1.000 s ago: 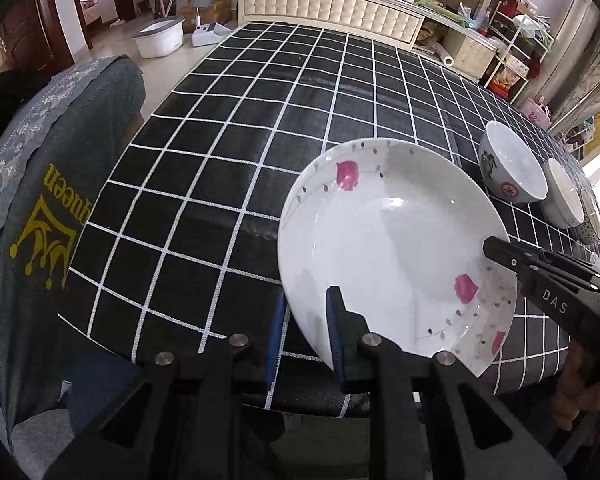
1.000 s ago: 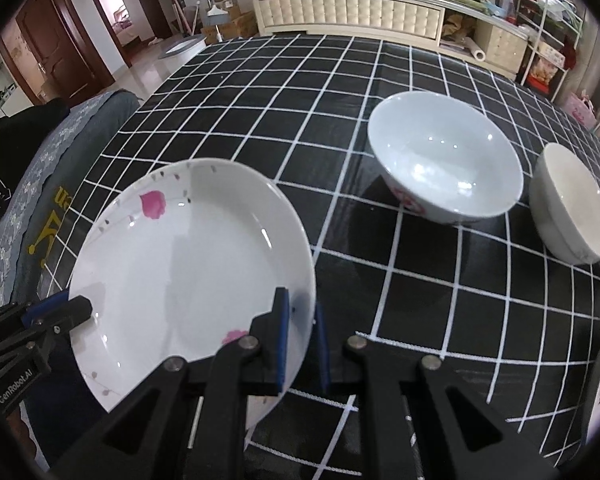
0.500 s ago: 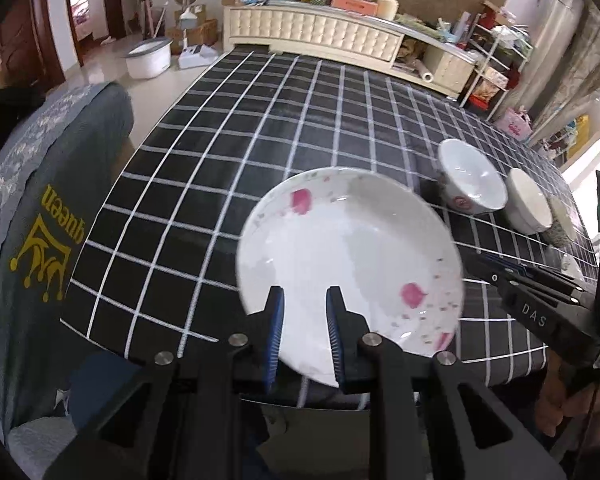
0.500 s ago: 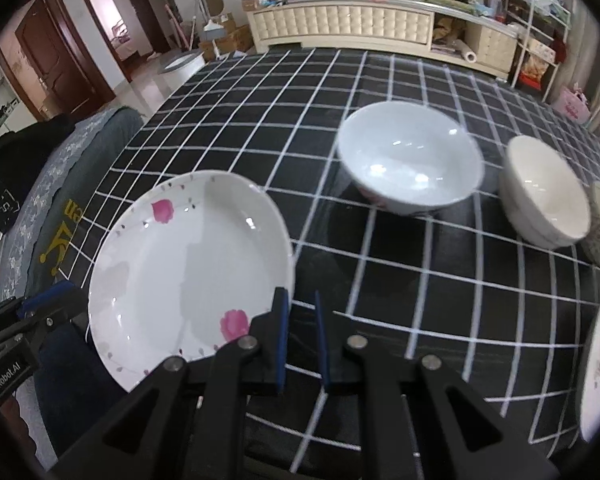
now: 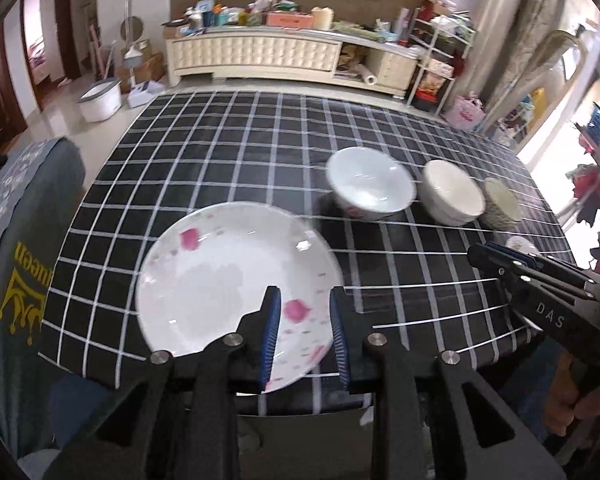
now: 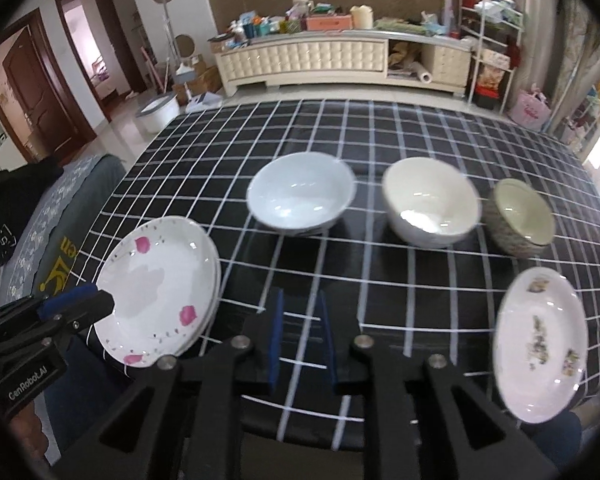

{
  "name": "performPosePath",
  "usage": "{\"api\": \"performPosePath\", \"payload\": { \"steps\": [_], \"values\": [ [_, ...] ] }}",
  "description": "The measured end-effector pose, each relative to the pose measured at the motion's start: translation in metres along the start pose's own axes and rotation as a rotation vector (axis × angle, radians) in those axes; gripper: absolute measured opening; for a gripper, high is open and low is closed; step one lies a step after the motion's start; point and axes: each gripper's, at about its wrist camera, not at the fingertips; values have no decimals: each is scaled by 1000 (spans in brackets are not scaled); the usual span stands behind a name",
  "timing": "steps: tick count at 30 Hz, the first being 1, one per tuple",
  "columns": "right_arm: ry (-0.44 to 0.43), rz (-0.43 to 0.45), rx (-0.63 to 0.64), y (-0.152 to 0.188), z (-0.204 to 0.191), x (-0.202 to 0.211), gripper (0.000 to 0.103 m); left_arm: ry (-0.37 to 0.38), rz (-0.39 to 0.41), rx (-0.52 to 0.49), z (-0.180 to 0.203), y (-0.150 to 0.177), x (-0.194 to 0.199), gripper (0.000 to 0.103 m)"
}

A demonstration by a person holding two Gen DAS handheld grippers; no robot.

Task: Organize plates and bowls
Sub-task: 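Move the left tool to the cartoon-print plate and grip its rim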

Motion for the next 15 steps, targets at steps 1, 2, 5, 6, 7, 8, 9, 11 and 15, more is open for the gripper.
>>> {"api": "performPosePath", "payload": {
  "steps": [1,2,5,6,7,8,9,11,15],
  "values": [
    [3,5,-5,1,5,3,29,7,3,-13,7,-2,-1,23],
    [11,15,-17,2,13,8,33,10,4,-23,13,-2,-1,23],
    [24,36,-48,4,32,18,42,30,9,-69,38,-6,-2,26],
    [31,44,-63,5,40,22,45,38,12,-79,45,-6,-2,29],
    [36,50,-73,5,46,24,47,57,15,-86,52,-7,-2,30],
    [44,58,-88,7,55,29,50,82,15,-89,59,-8,-1,30],
    [48,62,-101,8,62,31,53,105,17,-96,68,-9,-1,30],
    [52,67,-117,8,75,35,57,111,23,-118,85,-12,-2,33],
    [74,86,-149,11,105,45,63,114,19,-181,120,-18,-11,35]
  ]
}}
Point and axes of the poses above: each gripper's, at about its wrist camera, not at the fingertips, and x roughly against the way its jaws point, z to its right, y to its underside, and after that the axes turned 14 degrees about y, right-handed
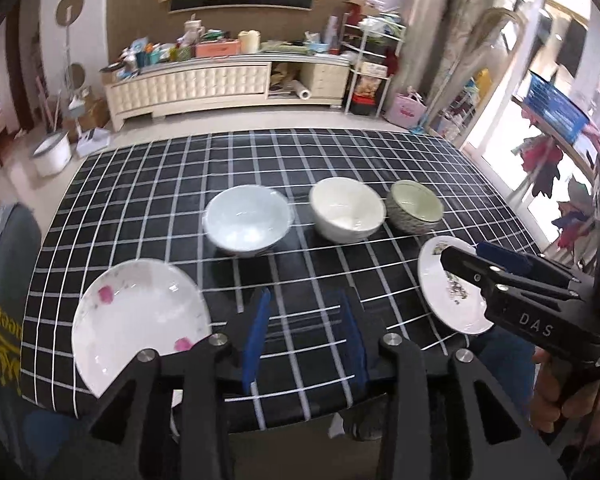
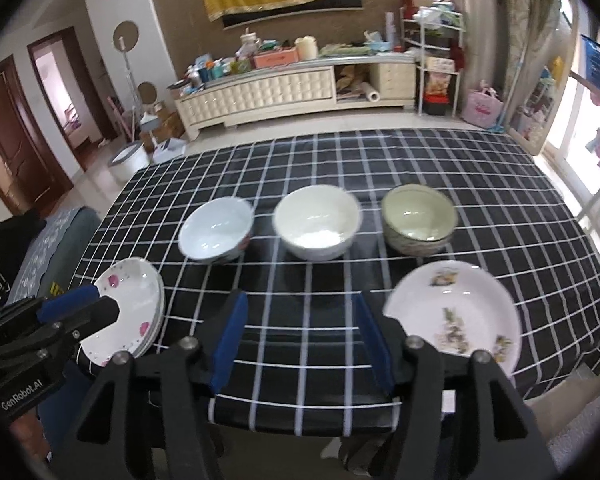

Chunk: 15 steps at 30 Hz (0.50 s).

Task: Organize plates and bowls
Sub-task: 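Move the left tool to the cartoon-print plate and grip its rim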

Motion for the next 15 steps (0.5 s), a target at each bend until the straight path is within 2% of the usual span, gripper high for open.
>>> {"api": "performPosePath", "payload": {
  "steps": [3,6,10,12,15],
  "values": [
    [19,11,-24,-1,23,4,65,9,-10,-25,21,-7,-13,40],
    [35,2,-38,-1,44,2,70,22,-32,-42,39,-11,-33,42],
    [71,-15,-29,2,68,-7,71,39,-75,-60,59,-12,-59,43],
    [81,-35,-41,4,82,-14,72,45,-98,-63,70,-12,-73,53],
    [99,-65,-54,9,103,-25,72,61,-125,-51,81,-12,-93,54]
  ]
}}
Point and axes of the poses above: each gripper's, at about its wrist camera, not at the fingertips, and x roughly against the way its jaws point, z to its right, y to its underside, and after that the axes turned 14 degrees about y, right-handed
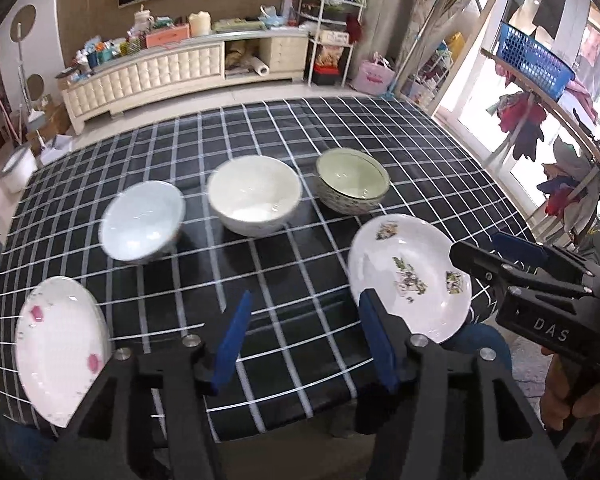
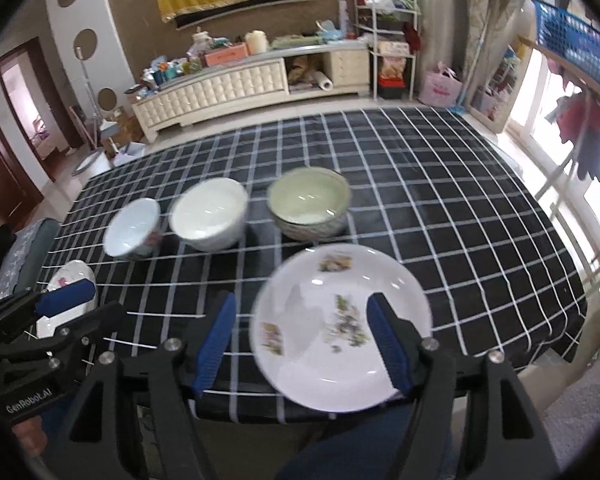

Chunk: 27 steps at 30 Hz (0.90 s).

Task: Organize plates and bowls
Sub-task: 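Move the left tool to the cartoon-print plate and grip its rim, then lift the cartoon-print plate with the left tool toward the plate stack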

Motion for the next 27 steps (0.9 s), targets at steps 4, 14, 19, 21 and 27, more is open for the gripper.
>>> {"api": "performPosePath", "payload": {
  "steps": [4,14,19,21,27],
  "values": [
    [25,-40,-24,5,24,-16,73,-3,-42,-6,10,-6,-28,54],
    [61,-163,-48,16,62,-70,73,0,-158,-26,19,-9,-95,54],
    [67,-218,-54,19,72,-96,73,12,-215,-2,15,-9,-125,54],
    [66,-230,-60,19,74,-105,73,9,-232,-3,14,-9,-136,54],
    [66,-223,-57,18,80,-120,72,4,-279,-23,13,-7,-162,37]
  ]
}}
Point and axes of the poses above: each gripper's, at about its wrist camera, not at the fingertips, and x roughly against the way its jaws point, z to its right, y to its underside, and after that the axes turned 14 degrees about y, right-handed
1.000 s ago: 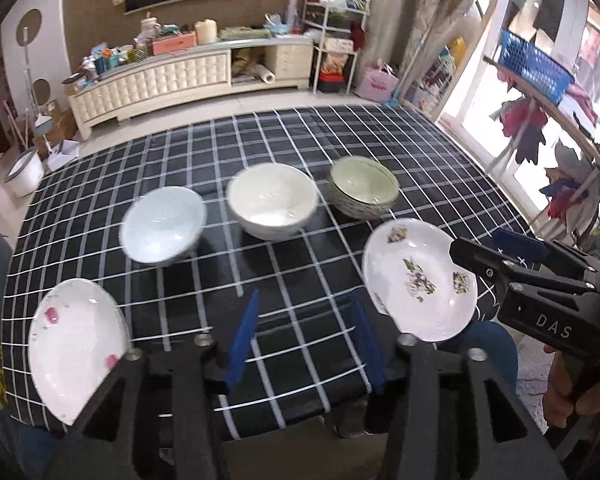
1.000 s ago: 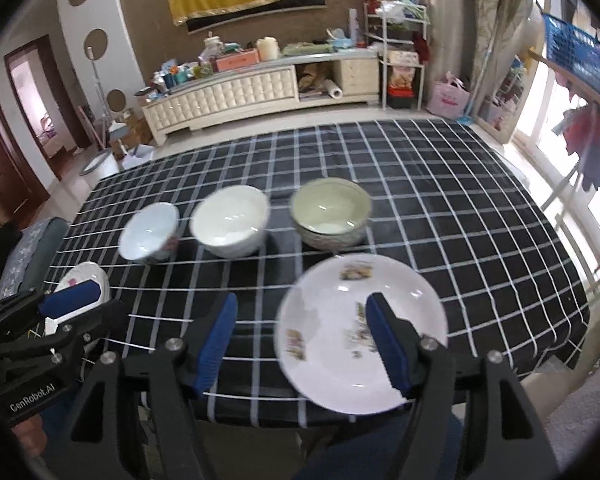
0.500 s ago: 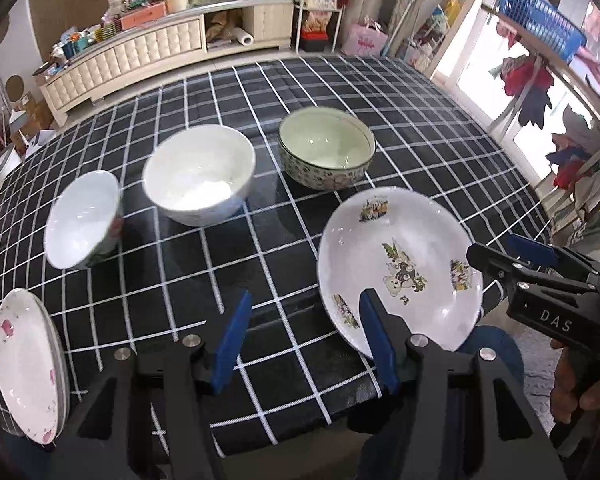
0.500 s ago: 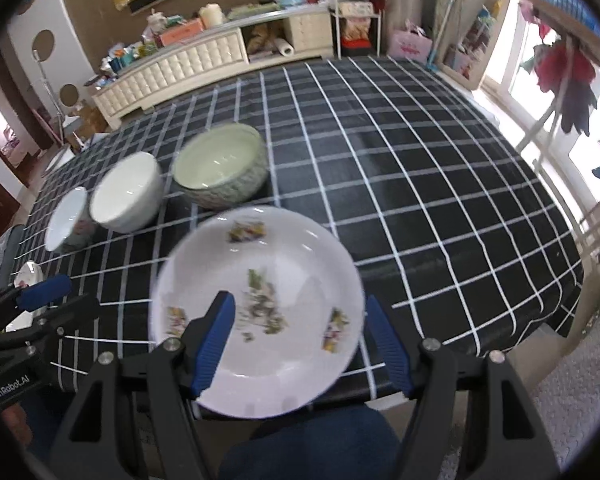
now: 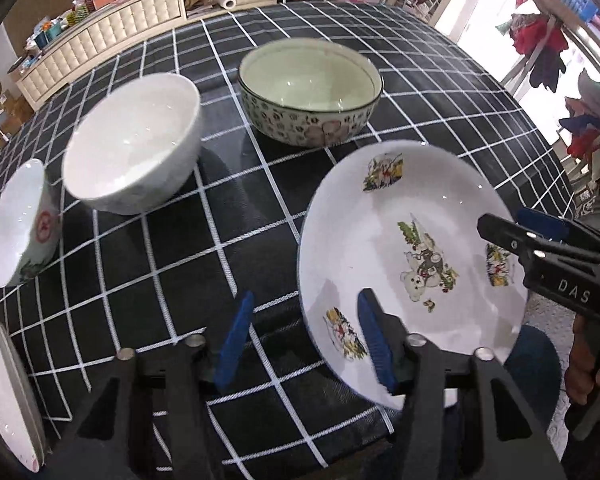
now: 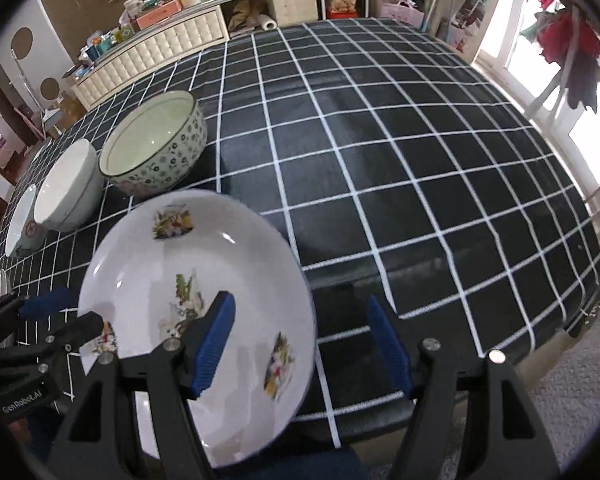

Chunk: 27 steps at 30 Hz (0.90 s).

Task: Organize plates and bowls
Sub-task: 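Lift the cartoon-print plate with the left tool toward the plate stack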

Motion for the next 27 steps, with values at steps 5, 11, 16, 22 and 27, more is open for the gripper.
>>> {"api": "performPosePath", "payload": {
  "steps": [5,11,16,22,27],
  "values": [
    [-21,-24,19,2,-7,-13,45,51,-37,8,-2,2,-12,23],
    [-43,-15,42,6,-10,-10,33,65,-23,15,0,1,-14,18],
    [-54,-15,13,10,-9,-3,29,25,-6,6,0,2,-7,17],
    [-61,20,21,11,-20,16,27,19,33,21,-10,5,19,17],
    [-61,52,39,10,-41,38,27,17,68,34,-25,14,47,17]
  ]
}}
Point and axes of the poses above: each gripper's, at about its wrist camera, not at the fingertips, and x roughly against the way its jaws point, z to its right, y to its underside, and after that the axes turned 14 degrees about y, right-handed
